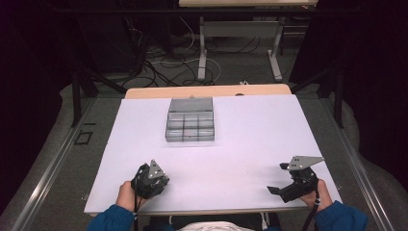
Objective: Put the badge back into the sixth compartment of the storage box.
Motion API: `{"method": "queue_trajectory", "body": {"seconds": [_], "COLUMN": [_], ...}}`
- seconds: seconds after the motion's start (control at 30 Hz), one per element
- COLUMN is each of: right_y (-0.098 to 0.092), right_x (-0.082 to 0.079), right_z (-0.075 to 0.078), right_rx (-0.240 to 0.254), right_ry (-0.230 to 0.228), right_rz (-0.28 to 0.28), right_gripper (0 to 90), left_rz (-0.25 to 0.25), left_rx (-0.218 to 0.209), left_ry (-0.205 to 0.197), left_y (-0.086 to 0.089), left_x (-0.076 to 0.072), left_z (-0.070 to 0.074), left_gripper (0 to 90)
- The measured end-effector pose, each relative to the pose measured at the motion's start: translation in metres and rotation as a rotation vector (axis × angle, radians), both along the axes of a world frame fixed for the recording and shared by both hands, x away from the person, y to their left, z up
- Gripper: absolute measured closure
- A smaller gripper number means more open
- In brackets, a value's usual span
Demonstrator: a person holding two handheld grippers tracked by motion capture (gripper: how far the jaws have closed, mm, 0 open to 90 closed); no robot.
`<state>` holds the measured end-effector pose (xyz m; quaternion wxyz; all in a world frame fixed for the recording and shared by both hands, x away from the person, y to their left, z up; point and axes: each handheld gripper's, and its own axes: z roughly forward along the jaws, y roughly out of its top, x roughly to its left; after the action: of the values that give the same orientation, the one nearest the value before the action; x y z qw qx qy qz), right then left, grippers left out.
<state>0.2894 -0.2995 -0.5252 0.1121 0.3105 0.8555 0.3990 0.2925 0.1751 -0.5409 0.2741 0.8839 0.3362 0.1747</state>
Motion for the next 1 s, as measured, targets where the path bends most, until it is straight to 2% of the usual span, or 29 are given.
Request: {"method": "queue_trajectory", "body": {"seconds": [0.17, 0.27, 0.4, 0.43, 0.57, 0.77, 1.0], "right_y": [-0.001, 0.0, 0.0, -0.001, 0.0, 0.0, -0.001], "right_x": [0.001, 0.0, 0.0, -0.001, -0.001, -0.001, 0.0], "right_z": [0.0, 0.0, 0.0, 0.0, 0.0, 0.0, 0.001], "right_rx": [-0.003, 0.001, 0.0, -0.001, 0.002, 0.002, -0.002], "right_ry": [-0.008, -0.015, -0.015, -0.015, -0.011, -0.011, -0.01], "right_rz": [0.009, 0.002, 0.002, -0.005, -0.005, 0.0, 0.004], "right_gripper": [0.5, 0.5, 0.5, 0.5, 0.5, 0.5, 0.5], "left_rz": [0.005, 0.01, 0.013, 0.018, 0.037, 0.037, 0.031], "left_rx": [-0.005, -0.02, -0.013, -0.019, -0.019, -0.027, -0.039], "left_ry": [-0.016, -0.018, -0.024, -0.039, -0.057, -0.054, -0.07], "left_y": [0.003, 0.005, 0.006, 0.007, 0.011, 0.012, 0.013], "left_x": [-0.001, 0.0, -0.001, -0.001, -0.001, -0.001, -0.001], "left_z": [0.003, 0.004, 0.005, 0.007, 0.009, 0.01, 0.012], "left_gripper": [78.6, 79.7, 81.4, 82.2, 86.0, 87.3, 87.5]}}
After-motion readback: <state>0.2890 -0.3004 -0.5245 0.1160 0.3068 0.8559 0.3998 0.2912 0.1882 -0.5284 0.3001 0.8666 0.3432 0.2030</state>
